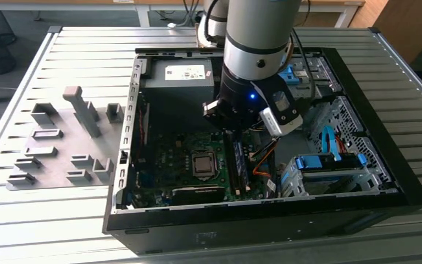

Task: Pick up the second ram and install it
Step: 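Insert the second ram into the second slot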

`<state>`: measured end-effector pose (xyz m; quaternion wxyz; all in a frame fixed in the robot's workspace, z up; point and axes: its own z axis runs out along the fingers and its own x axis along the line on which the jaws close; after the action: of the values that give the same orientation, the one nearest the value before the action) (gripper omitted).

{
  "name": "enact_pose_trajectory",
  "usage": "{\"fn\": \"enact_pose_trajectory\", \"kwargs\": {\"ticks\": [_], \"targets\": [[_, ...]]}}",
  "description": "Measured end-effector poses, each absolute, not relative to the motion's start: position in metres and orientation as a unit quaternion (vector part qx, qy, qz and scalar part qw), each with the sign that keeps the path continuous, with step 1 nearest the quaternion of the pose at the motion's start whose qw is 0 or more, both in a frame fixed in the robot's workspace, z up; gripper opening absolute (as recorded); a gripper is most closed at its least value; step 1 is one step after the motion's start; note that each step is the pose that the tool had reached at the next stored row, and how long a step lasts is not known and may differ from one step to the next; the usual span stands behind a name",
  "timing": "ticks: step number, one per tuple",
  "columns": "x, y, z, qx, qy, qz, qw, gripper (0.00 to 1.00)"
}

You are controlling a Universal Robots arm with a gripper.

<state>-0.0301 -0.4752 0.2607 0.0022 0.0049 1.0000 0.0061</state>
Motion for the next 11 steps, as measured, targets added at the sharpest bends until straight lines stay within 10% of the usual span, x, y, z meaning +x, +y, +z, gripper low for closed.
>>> {"fn": "enact_pose_trajectory", "kwargs": {"ticks": [11], "targets": [[-0.0301,-0.4776,0.2510,0.005,1.000,0.006,0.002,0.14]]}}
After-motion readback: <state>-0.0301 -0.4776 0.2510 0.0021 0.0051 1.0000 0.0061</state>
